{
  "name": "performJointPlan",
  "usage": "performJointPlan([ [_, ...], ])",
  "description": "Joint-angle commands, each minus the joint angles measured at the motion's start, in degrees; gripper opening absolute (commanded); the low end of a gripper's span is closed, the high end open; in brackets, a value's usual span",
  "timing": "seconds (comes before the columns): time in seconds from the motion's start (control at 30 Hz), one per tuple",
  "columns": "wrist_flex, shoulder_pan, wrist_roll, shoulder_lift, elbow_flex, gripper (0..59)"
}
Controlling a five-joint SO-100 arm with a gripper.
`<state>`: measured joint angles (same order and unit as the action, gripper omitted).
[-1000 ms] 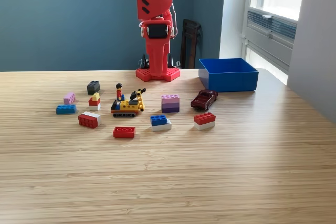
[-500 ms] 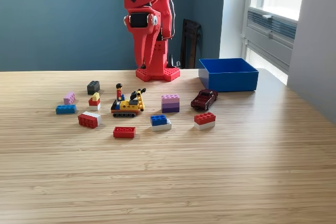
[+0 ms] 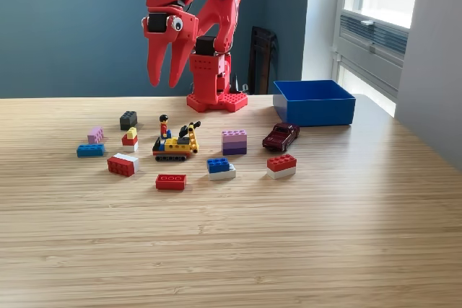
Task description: Grasp a lego block and put it in the bin.
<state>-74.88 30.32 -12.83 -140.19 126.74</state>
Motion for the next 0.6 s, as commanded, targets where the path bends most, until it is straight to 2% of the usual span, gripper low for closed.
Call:
performJointPlan([
  [0.03,2.90,4.04,-0.70,0.26,-2.99,17.5],
  [0.23,5.27,7.03,-3.43,0.44,-1.23,18.1],
  [0.33,6.15,7.56,-4.92,0.44,-0.53,20.9],
  [0.43,6.77,7.73,-6.68,0.53,0.18,21.3],
  [0.6,8.09,8.09,-8.79,5.54,0.79,20.8],
])
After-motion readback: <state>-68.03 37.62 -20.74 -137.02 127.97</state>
